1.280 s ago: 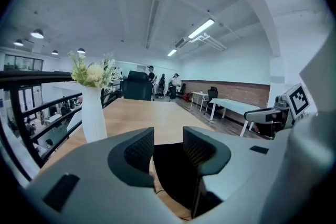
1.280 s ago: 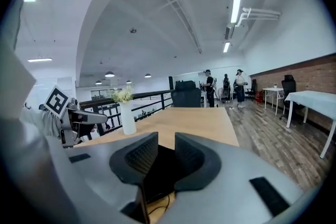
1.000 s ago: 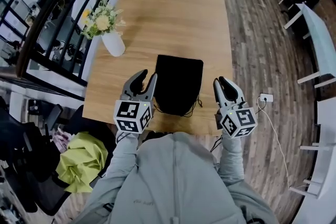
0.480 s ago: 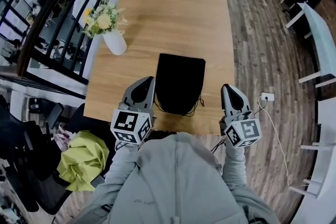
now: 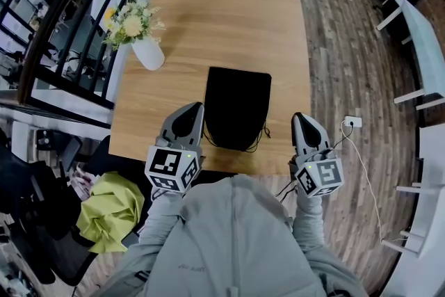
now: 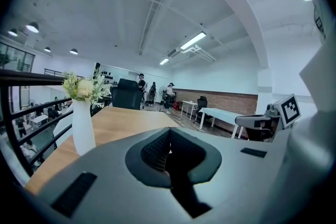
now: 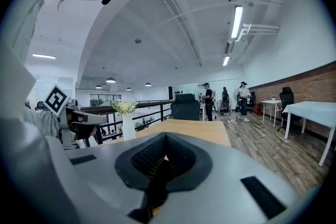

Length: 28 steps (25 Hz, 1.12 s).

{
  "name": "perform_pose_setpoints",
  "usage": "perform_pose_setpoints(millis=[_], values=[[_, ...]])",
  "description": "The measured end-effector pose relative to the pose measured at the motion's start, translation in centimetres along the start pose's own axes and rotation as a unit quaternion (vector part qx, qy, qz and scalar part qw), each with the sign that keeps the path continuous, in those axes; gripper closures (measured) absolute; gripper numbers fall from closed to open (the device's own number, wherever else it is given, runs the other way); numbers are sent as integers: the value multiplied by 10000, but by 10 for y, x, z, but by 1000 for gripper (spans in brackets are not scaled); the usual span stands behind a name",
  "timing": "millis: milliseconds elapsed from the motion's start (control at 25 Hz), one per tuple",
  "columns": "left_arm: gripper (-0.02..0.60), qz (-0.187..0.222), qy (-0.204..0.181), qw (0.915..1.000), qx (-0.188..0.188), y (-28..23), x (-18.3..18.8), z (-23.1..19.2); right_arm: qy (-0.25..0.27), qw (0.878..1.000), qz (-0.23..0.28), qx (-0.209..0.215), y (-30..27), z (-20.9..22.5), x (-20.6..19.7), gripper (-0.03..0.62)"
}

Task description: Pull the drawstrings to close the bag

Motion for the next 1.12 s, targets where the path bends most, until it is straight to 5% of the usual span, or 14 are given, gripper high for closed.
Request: perform_pose_setpoints(millis=[1120], values=[[554,-108,20,9999,-88,-7,-3,-1,-412,9983,-407,63,-11,2,-18,572]])
Point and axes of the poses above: the fingertips, and each gripper's own axes: y backward along the fingers, z to its right, x out of its top, the point moved 2 cm from there along y, backward along the fingers
